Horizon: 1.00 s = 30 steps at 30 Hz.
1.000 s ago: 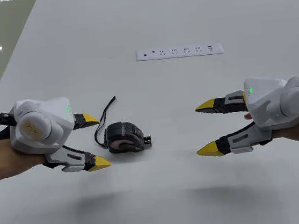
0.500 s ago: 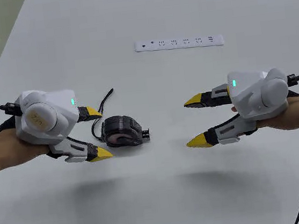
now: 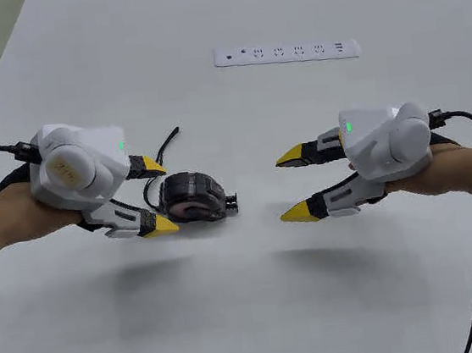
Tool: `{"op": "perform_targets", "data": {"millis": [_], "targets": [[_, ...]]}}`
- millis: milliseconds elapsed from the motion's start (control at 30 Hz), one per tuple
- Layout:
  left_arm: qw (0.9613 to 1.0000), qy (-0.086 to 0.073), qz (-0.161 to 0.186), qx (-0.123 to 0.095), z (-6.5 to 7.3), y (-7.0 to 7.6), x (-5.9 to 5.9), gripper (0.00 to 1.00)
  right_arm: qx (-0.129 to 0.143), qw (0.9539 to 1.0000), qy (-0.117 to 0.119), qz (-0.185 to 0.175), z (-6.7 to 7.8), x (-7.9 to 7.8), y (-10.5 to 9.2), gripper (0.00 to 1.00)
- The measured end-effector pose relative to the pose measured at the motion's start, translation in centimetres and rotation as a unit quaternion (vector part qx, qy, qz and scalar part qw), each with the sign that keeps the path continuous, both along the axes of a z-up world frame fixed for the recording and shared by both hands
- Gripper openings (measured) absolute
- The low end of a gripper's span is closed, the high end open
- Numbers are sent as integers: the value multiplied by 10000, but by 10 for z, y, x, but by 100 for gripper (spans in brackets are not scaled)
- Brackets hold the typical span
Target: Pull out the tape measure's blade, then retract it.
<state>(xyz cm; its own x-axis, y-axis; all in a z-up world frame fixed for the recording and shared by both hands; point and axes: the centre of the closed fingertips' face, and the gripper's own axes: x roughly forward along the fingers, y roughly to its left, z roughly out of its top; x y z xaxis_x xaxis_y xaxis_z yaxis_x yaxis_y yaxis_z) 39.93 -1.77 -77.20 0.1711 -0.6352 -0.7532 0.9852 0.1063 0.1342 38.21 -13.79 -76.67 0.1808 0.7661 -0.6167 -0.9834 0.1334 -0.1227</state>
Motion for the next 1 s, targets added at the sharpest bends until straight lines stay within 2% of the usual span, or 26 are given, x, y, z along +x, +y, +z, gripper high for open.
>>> {"op": "perform_targets", "data": {"millis": [433, 800, 1000], "targets": [[9998, 70, -209, 33, -10, -6, 8, 40, 144, 9997, 158, 109, -18, 9, 17, 39], [9989, 235, -387, 98, -20, -10, 14, 32, 73, 9993, 199, 292, -38, 14, 31, 35], [9982, 330, -456, 183, -23, -11, 13, 27, 101, 9992, 223, 308, -45, 17, 39, 33]]}}
